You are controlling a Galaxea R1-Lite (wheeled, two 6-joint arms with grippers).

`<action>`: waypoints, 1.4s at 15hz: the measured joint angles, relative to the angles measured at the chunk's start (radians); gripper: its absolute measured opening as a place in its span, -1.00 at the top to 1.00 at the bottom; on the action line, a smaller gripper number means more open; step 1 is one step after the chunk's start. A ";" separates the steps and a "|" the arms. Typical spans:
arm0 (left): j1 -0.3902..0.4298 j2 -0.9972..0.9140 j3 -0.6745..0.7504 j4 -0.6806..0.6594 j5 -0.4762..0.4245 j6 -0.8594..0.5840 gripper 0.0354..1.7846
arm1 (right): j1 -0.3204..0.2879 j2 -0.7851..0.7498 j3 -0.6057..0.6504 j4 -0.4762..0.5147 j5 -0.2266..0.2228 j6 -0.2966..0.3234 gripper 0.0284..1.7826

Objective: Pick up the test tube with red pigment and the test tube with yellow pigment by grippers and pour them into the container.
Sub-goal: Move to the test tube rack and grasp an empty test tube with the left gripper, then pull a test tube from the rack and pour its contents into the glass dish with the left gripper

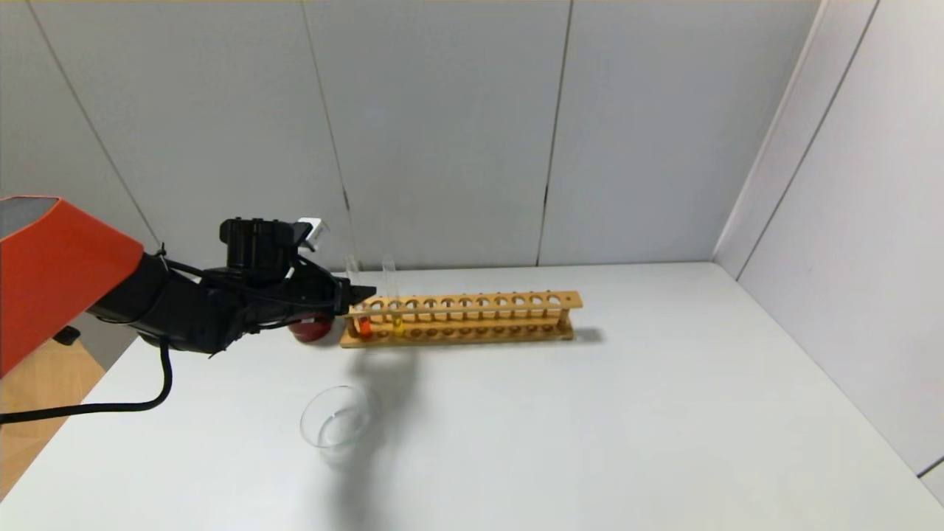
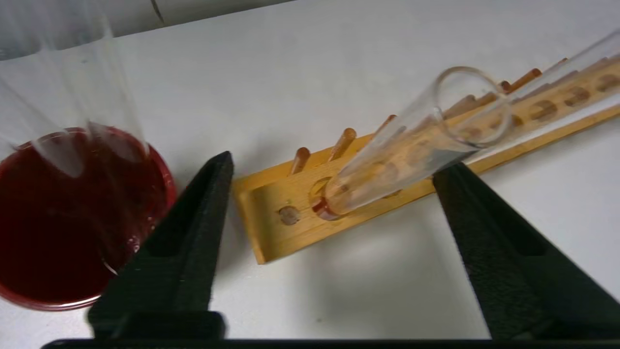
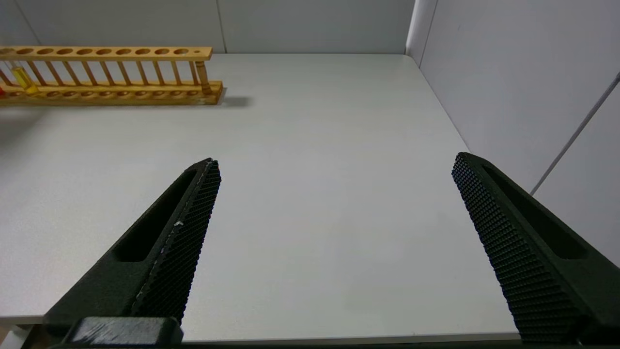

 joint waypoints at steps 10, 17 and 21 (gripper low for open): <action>-0.010 0.008 0.000 -0.001 0.001 0.016 0.69 | 0.000 0.000 0.000 0.000 0.000 0.000 -0.96; -0.023 -0.035 -0.020 0.002 0.034 0.028 0.69 | 0.000 0.000 0.000 0.000 0.000 0.000 -0.96; -0.023 -0.078 -0.052 0.017 0.066 0.037 0.69 | 0.000 0.000 0.000 0.000 0.000 0.000 -0.96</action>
